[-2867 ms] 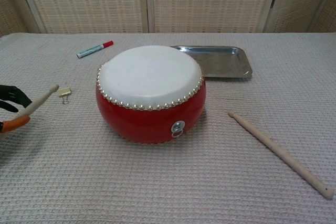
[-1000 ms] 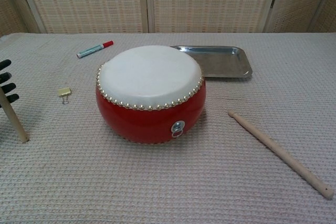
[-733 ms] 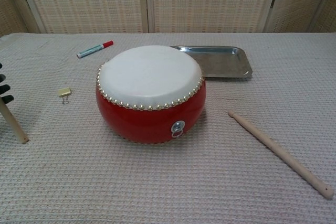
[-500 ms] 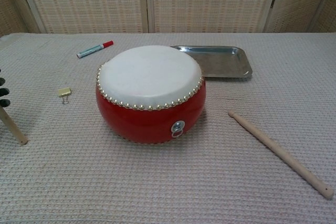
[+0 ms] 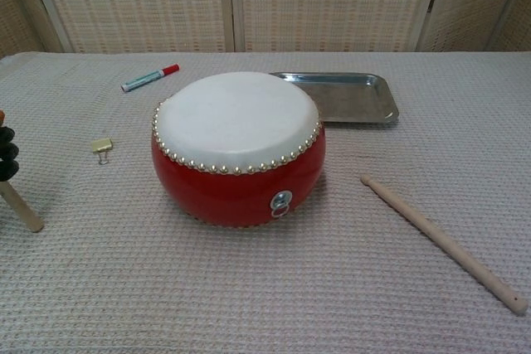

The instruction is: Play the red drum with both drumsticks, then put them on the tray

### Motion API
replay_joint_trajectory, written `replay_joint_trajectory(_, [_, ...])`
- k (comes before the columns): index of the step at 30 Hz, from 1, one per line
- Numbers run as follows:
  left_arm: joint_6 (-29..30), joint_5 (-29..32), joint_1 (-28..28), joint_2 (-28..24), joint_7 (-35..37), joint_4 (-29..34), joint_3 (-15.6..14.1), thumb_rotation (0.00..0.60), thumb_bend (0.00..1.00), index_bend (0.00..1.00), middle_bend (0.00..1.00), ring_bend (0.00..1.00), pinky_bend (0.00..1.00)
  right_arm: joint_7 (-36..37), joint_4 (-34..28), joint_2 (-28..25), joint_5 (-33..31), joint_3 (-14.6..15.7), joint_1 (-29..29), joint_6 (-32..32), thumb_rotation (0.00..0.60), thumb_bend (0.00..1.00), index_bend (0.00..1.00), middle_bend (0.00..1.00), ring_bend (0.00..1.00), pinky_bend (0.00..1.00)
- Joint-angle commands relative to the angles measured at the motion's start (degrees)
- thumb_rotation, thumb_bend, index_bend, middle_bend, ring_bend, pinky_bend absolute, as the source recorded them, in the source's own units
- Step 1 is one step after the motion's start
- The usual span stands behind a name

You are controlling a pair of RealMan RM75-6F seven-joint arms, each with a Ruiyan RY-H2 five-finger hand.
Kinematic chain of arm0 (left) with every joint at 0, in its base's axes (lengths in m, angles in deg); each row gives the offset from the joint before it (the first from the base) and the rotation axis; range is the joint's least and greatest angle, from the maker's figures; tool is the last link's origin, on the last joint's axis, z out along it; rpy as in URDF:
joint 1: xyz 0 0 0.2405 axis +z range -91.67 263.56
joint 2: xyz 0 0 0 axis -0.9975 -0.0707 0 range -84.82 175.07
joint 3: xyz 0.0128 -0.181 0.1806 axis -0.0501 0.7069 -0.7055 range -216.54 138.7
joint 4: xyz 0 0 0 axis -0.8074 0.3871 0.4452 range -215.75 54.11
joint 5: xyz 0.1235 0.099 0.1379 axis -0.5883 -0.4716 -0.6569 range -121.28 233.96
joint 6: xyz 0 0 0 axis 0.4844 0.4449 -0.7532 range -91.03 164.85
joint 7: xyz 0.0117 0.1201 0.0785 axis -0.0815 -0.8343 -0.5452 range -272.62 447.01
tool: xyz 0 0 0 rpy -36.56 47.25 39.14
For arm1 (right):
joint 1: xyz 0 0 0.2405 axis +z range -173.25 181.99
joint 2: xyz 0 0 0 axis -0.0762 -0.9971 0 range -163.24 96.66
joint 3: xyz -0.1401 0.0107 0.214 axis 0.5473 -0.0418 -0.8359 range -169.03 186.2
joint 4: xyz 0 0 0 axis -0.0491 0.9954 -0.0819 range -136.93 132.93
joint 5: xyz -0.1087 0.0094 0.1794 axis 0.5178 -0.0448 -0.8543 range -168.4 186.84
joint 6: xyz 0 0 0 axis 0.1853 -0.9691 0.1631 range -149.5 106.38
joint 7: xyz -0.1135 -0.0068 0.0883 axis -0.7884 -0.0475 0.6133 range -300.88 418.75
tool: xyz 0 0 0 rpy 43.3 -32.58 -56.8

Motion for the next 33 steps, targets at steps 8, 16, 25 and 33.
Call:
replay_joint_trajectory(8, [2.0,-1.9,0.8,2.0,-10.5,0.8,-0.9,0.531,0.3,0.67,0.73,0.65,0.7,0.8,0.7,0.2,0.1,0.0,-0.1,-0.4,0.6,0.06,0.05,0.1,0.0,0.17])
replay_joint_trajectory(16, [1.7,-2.3,0.5,4.5,-15.5,-1.2,-1.3,0.528,0.3,0.7,0.76,0.67,0.7,0.9,0.7,0.2,-0.2,-0.3,0.0,-0.2,0.6,0.06,0.05,0.1,0.0,0.17])
replay_joint_trajectory(25, [0.9,-1.4,0.5,6.0,-16.4,-2.9,-0.6,0.524,0.3,0.75,0.84,0.74,0.76,1.0,1.0,0.4,-0.2,-0.4,0.1,-0.3,0.6,0.06,0.05,0.1,0.0,0.17])
replay_joint_trajectory(33, [0.4,-2.0,0.5,7.1,-17.1,-5.1,-1.2,0.534,0.3,0.78,0.87,0.77,0.83,1.1,1.3,0.5,-0.5,-0.4,0.2,0.0,0.6,0.06,0.05,0.1,0.0,0.17])
